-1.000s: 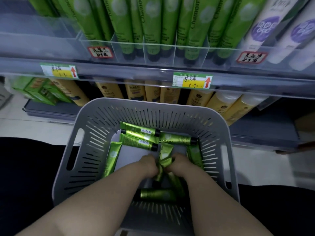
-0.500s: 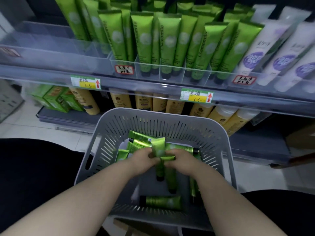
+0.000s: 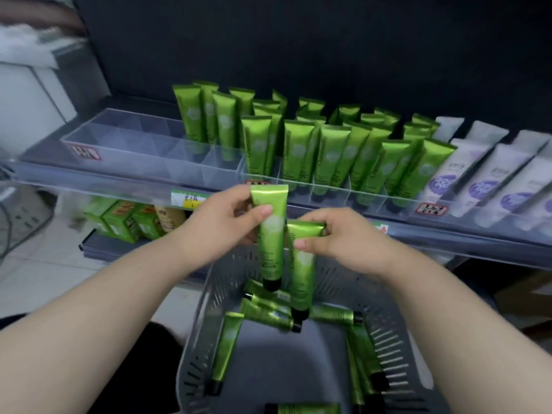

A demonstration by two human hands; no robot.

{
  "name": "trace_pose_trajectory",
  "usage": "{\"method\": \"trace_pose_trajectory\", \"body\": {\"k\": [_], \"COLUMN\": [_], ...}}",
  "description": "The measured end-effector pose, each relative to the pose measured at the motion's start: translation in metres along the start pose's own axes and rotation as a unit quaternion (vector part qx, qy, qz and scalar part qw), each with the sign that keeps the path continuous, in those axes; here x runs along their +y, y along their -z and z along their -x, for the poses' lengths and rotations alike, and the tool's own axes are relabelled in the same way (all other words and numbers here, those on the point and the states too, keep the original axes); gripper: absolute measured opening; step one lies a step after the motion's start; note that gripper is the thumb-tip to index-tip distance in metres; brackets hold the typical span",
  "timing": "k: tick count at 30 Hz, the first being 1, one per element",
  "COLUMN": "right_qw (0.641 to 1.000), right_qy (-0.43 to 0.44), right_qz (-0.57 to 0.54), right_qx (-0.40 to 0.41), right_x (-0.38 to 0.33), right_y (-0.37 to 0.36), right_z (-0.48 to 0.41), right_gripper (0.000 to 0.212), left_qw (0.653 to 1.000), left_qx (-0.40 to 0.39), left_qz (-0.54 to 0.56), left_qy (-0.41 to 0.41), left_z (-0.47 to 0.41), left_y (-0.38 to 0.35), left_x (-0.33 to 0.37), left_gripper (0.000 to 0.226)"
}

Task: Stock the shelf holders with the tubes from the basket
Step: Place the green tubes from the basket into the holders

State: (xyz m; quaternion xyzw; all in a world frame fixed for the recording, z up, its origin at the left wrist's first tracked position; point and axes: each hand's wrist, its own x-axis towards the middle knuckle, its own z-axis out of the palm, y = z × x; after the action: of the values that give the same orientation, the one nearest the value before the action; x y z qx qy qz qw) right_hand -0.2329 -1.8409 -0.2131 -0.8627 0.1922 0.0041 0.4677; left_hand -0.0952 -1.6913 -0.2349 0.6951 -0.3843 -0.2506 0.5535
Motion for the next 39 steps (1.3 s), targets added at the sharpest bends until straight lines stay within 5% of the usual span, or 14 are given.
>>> {"method": "trace_pose_trajectory", "body": {"k": [5, 10, 25, 28, 39], "right_qw": [0.998, 0.992, 0.948, 0.954, 0.972], "right_qy": [0.029, 0.090, 0.164, 0.170, 0.131], "right_qz": [-0.015, 0.022, -0.140, -0.112, 0.118], "right_qx": [0.045, 0.091, 0.235, 0.220, 0.155], "right_x": [-0.059, -0.118, -0.217, -0.227, -0.229], "right_y": [0.017, 0.027, 0.031, 0.021, -0.007], "right_z": [-0.029, -0.075, -0.218, -0.239, -0.292], "right_gripper": [0.015, 0.018, 0.031, 0.010, 0.012], "left_qw": [0.994, 0.982, 0.931, 0.934, 0.958], "left_qx": [0.058, 0.110, 0.288, 0.286, 0.265], "left_qz": [0.064, 0.104, 0.100, 0.076, 0.017], "left_qy": [-0.060, -0.111, -0.201, -0.202, -0.107], "left_z": [-0.022, -0.054, -0.102, -0.104, -0.126], "left_y": [0.054, 0.101, 0.222, 0.221, 0.216], "left_x": [0.023, 0.025, 0.015, 0.009, -0.016], "left_gripper": [0.024, 0.014, 0.016, 0.021, 0.015]}}
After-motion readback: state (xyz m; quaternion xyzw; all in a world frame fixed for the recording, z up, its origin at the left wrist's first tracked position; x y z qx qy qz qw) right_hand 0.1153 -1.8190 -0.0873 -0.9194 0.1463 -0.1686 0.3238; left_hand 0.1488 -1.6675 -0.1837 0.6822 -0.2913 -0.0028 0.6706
